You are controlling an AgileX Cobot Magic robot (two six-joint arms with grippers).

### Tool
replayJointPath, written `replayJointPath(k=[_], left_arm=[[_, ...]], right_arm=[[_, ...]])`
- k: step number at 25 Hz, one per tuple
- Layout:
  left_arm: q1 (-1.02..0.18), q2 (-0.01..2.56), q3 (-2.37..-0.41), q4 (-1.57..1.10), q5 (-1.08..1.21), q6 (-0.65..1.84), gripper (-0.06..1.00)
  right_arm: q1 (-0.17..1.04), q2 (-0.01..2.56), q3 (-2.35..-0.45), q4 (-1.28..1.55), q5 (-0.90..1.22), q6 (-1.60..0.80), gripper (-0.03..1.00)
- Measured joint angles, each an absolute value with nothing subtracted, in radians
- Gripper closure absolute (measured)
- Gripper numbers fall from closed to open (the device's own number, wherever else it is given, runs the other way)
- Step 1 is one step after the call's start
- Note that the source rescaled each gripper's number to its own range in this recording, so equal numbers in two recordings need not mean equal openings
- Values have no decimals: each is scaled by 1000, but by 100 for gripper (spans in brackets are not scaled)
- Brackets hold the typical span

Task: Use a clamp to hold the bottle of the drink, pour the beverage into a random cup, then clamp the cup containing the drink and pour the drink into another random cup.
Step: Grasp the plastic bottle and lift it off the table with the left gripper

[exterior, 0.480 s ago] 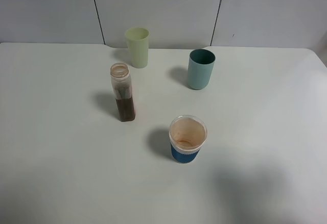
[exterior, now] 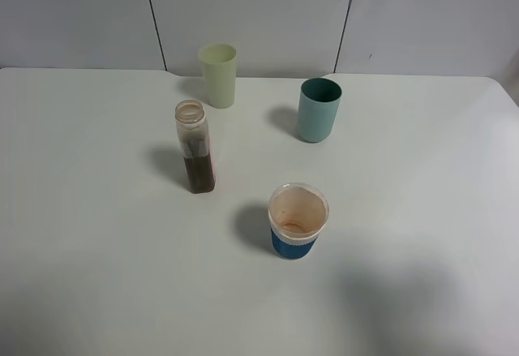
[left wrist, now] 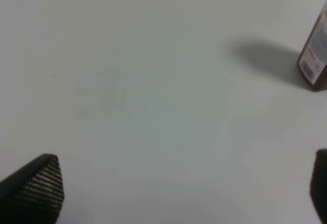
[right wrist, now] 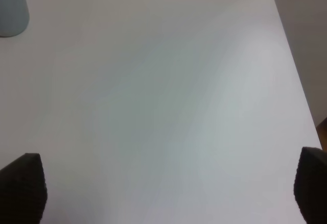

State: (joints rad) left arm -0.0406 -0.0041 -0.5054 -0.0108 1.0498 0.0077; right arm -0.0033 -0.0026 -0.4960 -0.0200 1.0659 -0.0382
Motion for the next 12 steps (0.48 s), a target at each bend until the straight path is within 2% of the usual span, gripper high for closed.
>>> replayJointPath(k=[6,12], left_arm=[[-41,11,-517,-33,1020,8,2],[-41,161,-523,-89,944,8,2]], right_arm=[[-3,-3,-496,-20,1066,-38,7],[-3,-3,-496,-20,1066,-38,7]])
